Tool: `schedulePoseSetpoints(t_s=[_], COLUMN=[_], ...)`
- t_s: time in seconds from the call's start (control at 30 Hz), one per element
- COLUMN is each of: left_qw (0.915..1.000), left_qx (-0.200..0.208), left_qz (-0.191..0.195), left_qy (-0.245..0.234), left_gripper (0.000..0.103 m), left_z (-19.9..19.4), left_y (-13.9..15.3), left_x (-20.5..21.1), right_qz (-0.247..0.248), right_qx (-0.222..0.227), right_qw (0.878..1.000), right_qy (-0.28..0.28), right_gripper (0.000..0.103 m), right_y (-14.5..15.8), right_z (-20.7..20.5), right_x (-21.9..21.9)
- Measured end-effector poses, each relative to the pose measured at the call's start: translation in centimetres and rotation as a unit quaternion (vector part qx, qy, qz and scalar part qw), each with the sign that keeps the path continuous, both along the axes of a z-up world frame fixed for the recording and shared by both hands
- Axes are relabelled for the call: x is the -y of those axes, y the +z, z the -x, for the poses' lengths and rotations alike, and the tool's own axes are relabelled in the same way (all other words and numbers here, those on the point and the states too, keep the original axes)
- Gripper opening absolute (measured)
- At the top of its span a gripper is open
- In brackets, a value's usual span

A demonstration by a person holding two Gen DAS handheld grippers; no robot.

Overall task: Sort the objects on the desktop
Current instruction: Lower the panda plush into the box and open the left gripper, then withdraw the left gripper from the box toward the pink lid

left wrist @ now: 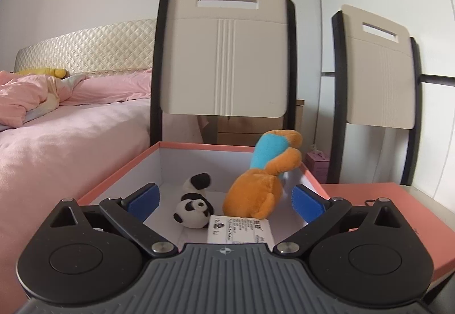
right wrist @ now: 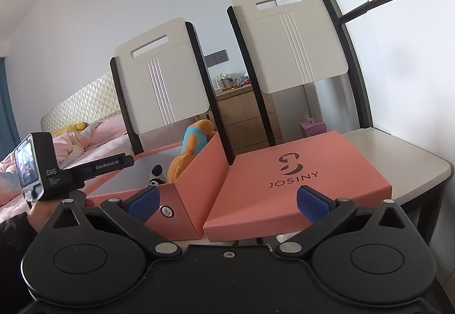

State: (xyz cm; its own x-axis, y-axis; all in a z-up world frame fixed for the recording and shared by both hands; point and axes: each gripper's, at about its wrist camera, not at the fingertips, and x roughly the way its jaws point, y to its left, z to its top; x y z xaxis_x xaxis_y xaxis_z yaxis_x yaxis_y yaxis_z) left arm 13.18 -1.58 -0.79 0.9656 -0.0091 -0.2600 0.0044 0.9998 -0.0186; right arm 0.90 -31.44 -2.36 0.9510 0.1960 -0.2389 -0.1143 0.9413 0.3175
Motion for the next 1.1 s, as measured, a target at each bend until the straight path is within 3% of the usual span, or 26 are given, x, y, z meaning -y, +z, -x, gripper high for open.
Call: schedulePoseSetpoints(t_s=[0.23, 0.57, 0.97, 1.1], left_qw=[0.9994, 0.9971, 0.9909, 0.9874], left_qx=[0.006, 0.05, 0.044, 0.039], left_qz=[0.015, 0.009, -0.002, -0.025], left_qy=[-0.032, -0.058, -0.127, -0.151], left_gripper=[0.103, 0.103, 0.103, 0.103], left_z=[2.6, 6.8, 10.4, 11.4], left_y=[-0.3, -0.9, -2.6, -3.1], left_x=[1.0, 2.7, 5.3, 6.8], right_qz=[0.002, 0.012, 0.01, 0.015], right_qx=[0.008, 0.01, 0.009, 0.01], right_qw=[1.0, 1.0, 0.999, 0.998], right_qy=[-0.002, -0.017, -0.039, -0.052], right_gripper=[0.102, 0.102, 0.102, 0.102], right_y=[0.1, 0.0, -0.4, -0.3], right_z=[0.6, 1.5, 3.1, 3.7], right_x=[0.2, 1.3, 3.6, 4.6])
